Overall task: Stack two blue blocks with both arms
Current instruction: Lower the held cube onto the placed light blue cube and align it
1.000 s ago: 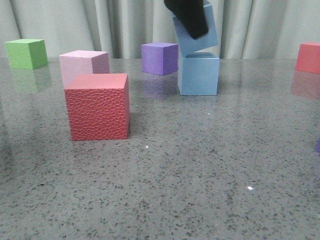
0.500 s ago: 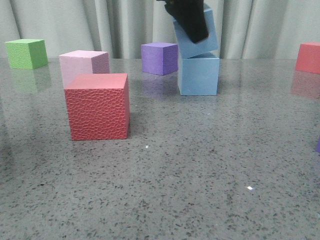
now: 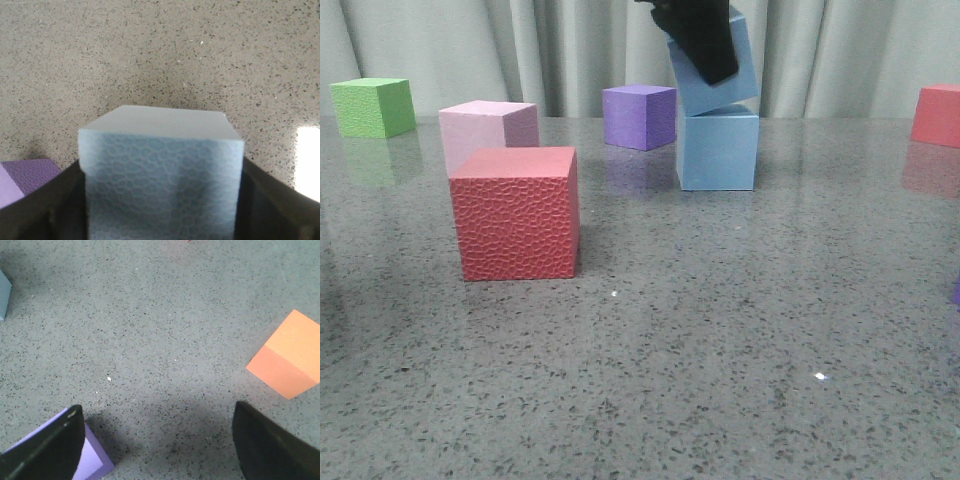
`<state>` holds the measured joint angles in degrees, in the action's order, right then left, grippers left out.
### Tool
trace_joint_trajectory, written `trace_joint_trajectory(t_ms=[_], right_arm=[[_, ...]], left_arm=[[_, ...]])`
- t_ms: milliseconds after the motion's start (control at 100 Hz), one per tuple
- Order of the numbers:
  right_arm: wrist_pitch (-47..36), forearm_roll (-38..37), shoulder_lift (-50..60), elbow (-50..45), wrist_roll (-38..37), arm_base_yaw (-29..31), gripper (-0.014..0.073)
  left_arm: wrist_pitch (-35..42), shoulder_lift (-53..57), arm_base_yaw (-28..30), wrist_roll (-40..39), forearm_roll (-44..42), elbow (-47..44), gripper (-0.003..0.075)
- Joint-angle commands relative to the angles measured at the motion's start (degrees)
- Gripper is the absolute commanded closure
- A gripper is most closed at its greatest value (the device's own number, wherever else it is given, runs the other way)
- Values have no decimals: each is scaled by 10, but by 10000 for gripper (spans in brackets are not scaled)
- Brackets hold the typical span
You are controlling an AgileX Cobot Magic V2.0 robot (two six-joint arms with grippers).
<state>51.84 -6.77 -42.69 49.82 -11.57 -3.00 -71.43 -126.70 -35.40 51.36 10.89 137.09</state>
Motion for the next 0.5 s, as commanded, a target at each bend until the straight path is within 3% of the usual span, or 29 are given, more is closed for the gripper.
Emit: trace_joint_trajectory(t_ms=[0, 330, 490], right_arm=[[-32, -11, 4, 14, 4, 3, -6], [-32, -11, 4, 14, 4, 3, -6], [-32, -11, 4, 14, 4, 3, -6]], left_arm=[[22, 33, -6, 0, 14, 15, 282], [18, 33, -6, 0, 14, 15, 111], [18, 33, -6, 0, 14, 15, 64]])
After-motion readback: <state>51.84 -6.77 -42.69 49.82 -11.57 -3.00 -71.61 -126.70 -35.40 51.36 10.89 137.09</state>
